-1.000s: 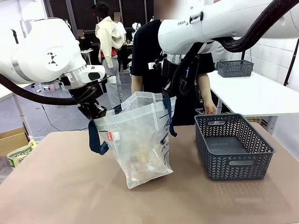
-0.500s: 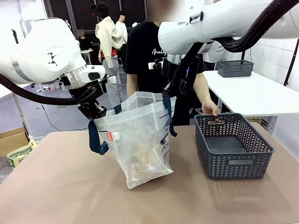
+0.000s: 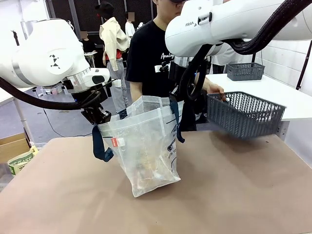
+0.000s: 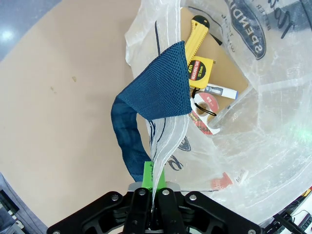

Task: Transfer purchased items from the store into the shopping bag.
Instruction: Move the Reusable shopping bag to the right side of the table.

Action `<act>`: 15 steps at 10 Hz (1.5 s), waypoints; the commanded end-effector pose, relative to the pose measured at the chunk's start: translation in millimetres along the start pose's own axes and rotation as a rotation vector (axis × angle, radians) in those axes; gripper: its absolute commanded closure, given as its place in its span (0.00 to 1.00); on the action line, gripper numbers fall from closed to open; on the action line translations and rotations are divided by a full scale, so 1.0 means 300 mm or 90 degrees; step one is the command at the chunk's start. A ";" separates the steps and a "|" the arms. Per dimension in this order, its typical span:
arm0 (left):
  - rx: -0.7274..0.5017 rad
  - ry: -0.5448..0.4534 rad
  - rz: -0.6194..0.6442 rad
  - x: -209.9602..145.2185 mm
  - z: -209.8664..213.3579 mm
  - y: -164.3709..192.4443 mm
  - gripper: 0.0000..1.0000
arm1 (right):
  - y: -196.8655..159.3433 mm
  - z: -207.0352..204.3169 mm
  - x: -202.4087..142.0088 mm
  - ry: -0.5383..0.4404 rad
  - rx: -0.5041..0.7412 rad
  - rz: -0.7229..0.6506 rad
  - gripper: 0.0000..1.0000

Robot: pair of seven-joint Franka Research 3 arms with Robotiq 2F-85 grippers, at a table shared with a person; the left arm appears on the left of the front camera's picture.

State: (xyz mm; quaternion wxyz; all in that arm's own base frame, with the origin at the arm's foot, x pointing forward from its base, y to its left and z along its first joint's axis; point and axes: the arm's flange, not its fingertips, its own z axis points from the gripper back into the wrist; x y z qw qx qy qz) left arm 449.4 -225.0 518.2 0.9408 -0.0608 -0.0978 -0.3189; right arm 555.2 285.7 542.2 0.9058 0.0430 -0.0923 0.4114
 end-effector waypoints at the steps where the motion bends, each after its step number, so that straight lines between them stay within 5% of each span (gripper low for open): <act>1: -0.001 0.001 0.000 -0.003 0.001 0.002 1.00 | -0.003 0.002 -0.003 0.000 -0.001 -0.009 1.00; 15: -0.001 0.001 0.000 -0.003 0.001 0.002 1.00 | -0.003 0.002 -0.003 0.000 -0.001 -0.009 1.00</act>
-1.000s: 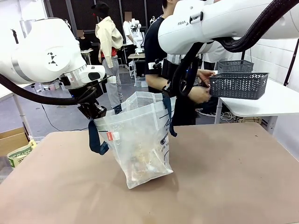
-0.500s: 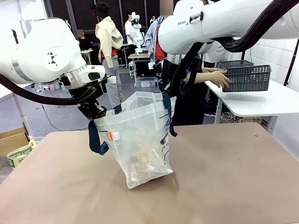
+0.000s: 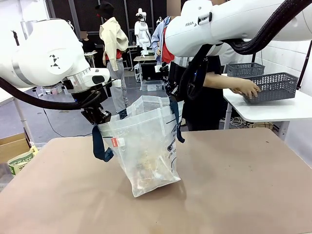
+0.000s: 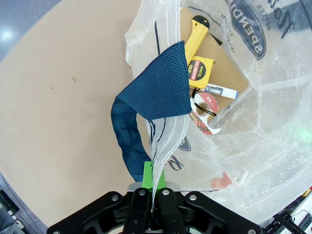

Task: Transfer purchased items from the store into the shopping bag.
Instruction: Move the Reusable shopping bag to the right side of the table.

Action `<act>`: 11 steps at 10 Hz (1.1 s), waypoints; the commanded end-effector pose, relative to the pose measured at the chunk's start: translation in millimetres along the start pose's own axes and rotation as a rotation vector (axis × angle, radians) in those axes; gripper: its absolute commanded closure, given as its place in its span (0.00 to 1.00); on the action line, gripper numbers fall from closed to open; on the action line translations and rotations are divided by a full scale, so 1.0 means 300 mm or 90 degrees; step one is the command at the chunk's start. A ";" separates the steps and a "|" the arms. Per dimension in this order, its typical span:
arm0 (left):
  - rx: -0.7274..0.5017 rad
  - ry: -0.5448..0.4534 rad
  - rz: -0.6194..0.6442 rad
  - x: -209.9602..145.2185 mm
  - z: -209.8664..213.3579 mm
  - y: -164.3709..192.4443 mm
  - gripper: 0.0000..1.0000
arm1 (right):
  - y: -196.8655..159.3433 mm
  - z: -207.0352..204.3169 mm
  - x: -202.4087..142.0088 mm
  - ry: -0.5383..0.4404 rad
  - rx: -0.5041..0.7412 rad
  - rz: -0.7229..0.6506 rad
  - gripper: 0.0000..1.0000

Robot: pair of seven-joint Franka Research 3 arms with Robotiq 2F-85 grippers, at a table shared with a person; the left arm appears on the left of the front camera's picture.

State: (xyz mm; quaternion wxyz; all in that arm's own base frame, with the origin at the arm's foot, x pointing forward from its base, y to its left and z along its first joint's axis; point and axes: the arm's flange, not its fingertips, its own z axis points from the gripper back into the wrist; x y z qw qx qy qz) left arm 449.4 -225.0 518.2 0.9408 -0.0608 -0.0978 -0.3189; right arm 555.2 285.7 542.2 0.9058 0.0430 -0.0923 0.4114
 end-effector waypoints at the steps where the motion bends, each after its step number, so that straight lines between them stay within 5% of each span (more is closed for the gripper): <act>1: -0.001 0.001 0.000 -0.003 0.001 0.002 1.00 | -0.003 0.002 -0.003 0.000 -0.001 -0.009 1.00; 4: -0.006 -0.002 -0.002 0.012 0.011 -0.019 1.00 | 0.015 -0.003 0.011 -0.002 0.018 -0.011 1.00; 11: -0.066 -0.050 -0.011 0.100 0.041 -0.156 1.00 | 0.139 -0.027 0.159 -0.013 0.049 -0.245 1.00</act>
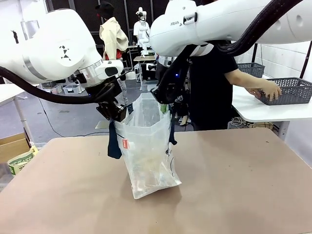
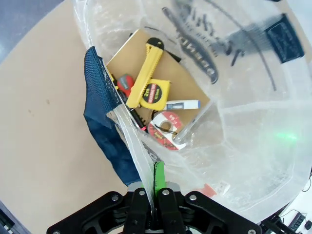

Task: Transfer purchased items from the store into the shopping bag.
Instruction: Move the Reusable shopping bag to the right side of the table.

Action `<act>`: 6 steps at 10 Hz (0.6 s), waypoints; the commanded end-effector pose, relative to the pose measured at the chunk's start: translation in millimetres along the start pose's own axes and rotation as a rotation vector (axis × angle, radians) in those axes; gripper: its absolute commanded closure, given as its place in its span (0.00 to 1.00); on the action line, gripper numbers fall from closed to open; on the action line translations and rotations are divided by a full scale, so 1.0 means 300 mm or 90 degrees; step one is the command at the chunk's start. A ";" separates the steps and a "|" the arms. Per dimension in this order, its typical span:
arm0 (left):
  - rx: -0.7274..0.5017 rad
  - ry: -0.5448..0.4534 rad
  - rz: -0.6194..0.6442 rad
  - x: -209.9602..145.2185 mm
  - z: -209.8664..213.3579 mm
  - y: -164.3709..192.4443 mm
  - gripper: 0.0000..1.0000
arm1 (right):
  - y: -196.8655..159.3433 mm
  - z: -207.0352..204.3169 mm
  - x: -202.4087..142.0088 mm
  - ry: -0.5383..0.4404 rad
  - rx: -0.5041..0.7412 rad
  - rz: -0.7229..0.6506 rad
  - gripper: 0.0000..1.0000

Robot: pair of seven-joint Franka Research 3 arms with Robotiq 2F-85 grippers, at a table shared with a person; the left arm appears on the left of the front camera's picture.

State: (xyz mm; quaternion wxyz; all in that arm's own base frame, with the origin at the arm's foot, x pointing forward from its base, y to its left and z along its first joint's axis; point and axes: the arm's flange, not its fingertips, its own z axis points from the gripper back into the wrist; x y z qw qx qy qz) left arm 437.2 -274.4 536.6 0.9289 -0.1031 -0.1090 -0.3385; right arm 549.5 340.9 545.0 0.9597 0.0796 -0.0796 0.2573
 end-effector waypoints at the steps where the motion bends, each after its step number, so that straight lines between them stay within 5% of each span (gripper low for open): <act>1: -0.031 -0.031 0.003 0.030 -0.010 0.006 1.00 | 0.020 -0.013 0.046 -0.012 0.033 -0.057 1.00; 4: -0.054 -0.027 0.017 0.028 -0.023 0.034 1.00 | 0.026 -0.003 0.045 -0.024 0.023 -0.117 1.00; 6: -0.039 -0.028 0.010 0.032 -0.023 0.010 1.00 | 0.017 -0.014 0.039 -0.006 0.019 -0.070 1.00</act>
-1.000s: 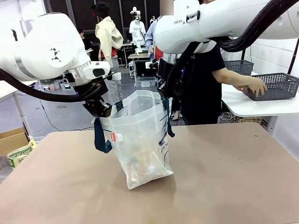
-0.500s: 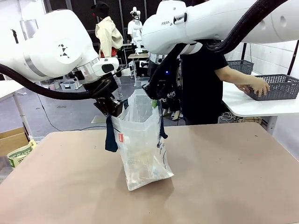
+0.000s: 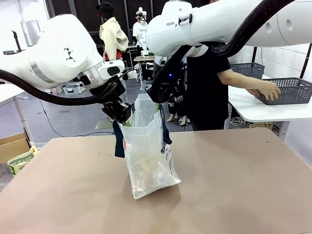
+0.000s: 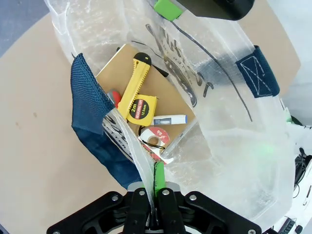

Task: Transfer purchased items from the store into the shopping bag.
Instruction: Move the Reusable shopping bag to the right side of the table.

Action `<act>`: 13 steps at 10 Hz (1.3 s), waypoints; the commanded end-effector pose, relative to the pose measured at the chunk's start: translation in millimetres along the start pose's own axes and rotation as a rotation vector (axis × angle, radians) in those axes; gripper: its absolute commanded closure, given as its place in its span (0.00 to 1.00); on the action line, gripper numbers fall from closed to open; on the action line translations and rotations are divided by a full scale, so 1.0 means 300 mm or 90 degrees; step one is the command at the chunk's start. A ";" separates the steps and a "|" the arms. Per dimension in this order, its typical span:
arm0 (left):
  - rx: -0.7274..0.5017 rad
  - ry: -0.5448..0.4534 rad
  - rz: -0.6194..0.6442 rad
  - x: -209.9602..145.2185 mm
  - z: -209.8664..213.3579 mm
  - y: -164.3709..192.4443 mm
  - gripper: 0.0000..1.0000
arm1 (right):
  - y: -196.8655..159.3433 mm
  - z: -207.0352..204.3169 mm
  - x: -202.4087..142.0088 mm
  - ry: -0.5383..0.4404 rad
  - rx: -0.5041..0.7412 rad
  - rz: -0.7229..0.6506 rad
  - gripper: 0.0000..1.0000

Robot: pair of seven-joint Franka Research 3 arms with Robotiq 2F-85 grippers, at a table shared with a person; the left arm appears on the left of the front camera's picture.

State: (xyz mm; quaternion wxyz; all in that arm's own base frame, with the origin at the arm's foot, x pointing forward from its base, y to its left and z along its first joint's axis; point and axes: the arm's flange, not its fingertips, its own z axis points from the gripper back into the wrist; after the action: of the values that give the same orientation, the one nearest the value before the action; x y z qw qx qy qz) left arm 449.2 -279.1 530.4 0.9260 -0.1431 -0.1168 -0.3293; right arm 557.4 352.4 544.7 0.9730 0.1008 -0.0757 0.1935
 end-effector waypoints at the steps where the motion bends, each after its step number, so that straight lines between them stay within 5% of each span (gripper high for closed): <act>1: 0.000 0.000 0.001 0.000 0.001 0.003 1.00 | 0.000 0.000 0.000 0.000 0.000 -0.004 1.00; 6: -0.007 -0.065 -0.108 0.054 0.035 0.058 1.00 | 0.079 0.016 -0.019 -0.004 0.043 -0.146 1.00; 11: -0.107 -0.066 -0.072 0.080 0.020 0.087 1.00 | 0.056 0.009 0.004 -0.008 0.029 -0.160 1.00; 13: -0.034 -0.054 -0.103 0.070 -0.010 0.076 1.00 | 0.062 0.008 -0.010 0.005 0.038 -0.173 1.00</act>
State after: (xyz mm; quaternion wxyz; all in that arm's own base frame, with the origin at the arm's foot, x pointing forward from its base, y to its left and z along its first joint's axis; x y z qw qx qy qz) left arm 480.2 -277.1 526.3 0.8873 -0.1879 -0.1487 -0.3942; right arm 548.7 365.8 548.3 0.9875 0.1352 -0.0523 0.0617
